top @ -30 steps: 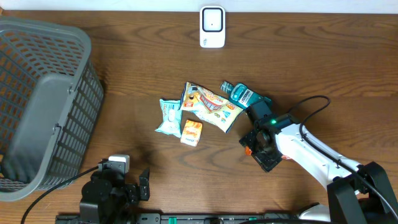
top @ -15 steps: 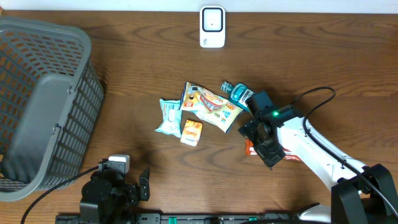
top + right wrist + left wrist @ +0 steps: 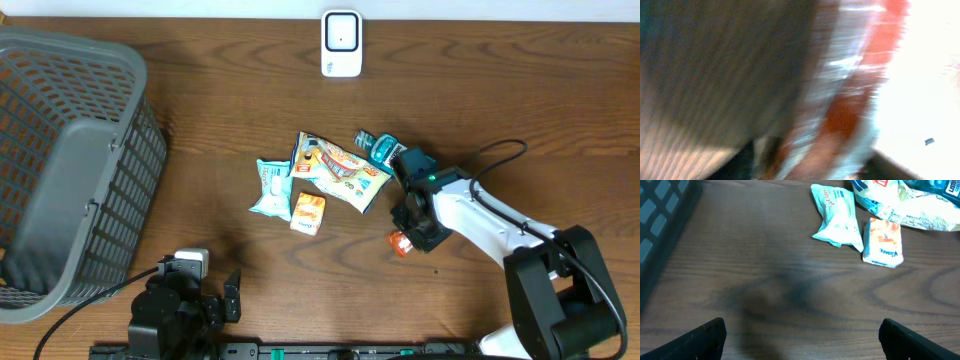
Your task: Scan the item barcode
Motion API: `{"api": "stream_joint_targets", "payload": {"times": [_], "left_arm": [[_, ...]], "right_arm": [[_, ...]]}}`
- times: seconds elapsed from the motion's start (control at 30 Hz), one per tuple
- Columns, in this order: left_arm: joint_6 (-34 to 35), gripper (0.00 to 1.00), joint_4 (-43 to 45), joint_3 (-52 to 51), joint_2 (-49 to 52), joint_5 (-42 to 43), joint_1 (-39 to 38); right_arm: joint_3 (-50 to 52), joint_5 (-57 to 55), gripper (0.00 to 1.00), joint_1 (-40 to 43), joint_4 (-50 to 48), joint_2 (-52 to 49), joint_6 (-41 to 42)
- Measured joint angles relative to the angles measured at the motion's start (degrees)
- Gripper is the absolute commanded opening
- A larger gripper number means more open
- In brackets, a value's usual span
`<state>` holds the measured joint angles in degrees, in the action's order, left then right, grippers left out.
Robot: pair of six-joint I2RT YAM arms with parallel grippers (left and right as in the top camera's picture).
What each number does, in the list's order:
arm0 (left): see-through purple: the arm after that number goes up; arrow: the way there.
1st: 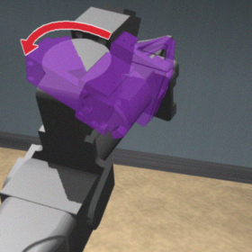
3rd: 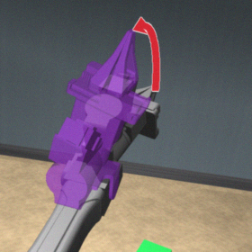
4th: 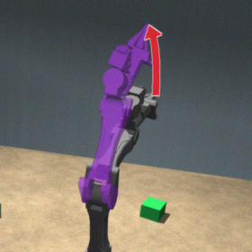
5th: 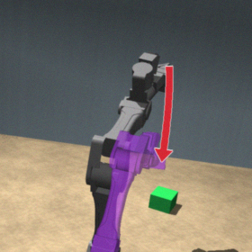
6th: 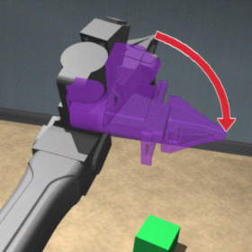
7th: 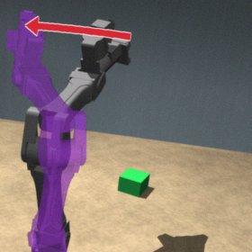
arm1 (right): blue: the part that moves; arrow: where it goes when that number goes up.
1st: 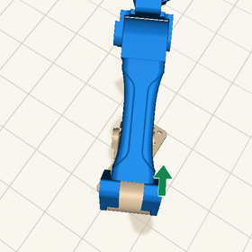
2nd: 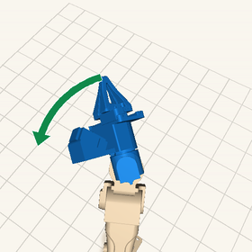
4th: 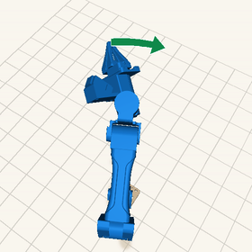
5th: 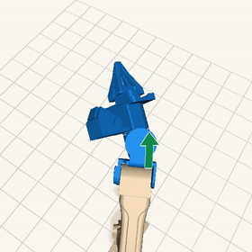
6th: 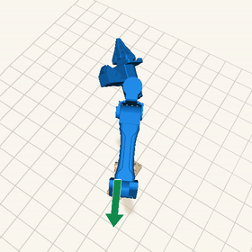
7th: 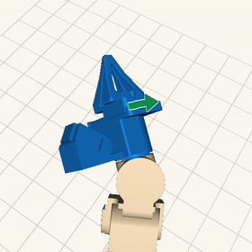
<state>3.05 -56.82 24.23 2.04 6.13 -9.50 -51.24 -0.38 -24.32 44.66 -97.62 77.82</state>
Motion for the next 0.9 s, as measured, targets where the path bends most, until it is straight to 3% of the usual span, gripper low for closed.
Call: {"api": "stream_joint_targets", "payload": {"times": [0.07, 0.3, 0.47, 0.57, 0.6, 0.63, 0.67, 0.7, 0.9], "left_arm": [[-0.07, 0.98, 0.04, 0.00, 0.00, 0.00, 0.00], [-0.09, 0.98, 0.02, 0.00, 0.00, 0.00, 0.00], [-0.09, 0.98, 0.00, 0.00, 0.00, 0.00, 0.00], [-0.09, 0.98, 0.00, 0.00, 0.00, 0.00, 0.00], [-0.09, 0.98, 0.00, 0.00, 0.00, 0.00, 0.00], [-0.09, 0.98, 0.00, 0.00, 0.00, 0.00, 0.00], [-0.11, 0.98, 0.00, 0.00, 0.00, 0.00, 0.00], [-0.11, 0.98, 0.00, 0.00, 0.00, 0.00, 0.00], [-0.09, 0.98, 0.02, 0.00, 0.00, 0.00, 0.00]], "right_arm": [[-0.70, 0.66, 0.01, 0.02, -0.09, -0.42, -5.81], [-1.11, 1.68, 0.01, 0.09, 2.32, -0.44, -28.92], [-0.66, 2.32, 0.01, 0.07, 5.44, 2.75, -36.74], [-0.66, 3.43, 0.02, -0.57, 4.98, 9.55, -42.66], [-0.66, 3.85, 0.08, -1.01, 4.50, 11.65, -45.13], [-0.66, 4.44, 0.23, -1.79, 3.98, 14.38, -48.00], [-0.68, 4.98, 0.54, -2.62, 3.39, 16.76, -51.12], [-0.68, 5.55, 0.72, -3.72, 2.95, 19.23, -54.45], [-0.70, 5.25, 0.76, -5.95, 3.54, 22.88, -64.28]]}}
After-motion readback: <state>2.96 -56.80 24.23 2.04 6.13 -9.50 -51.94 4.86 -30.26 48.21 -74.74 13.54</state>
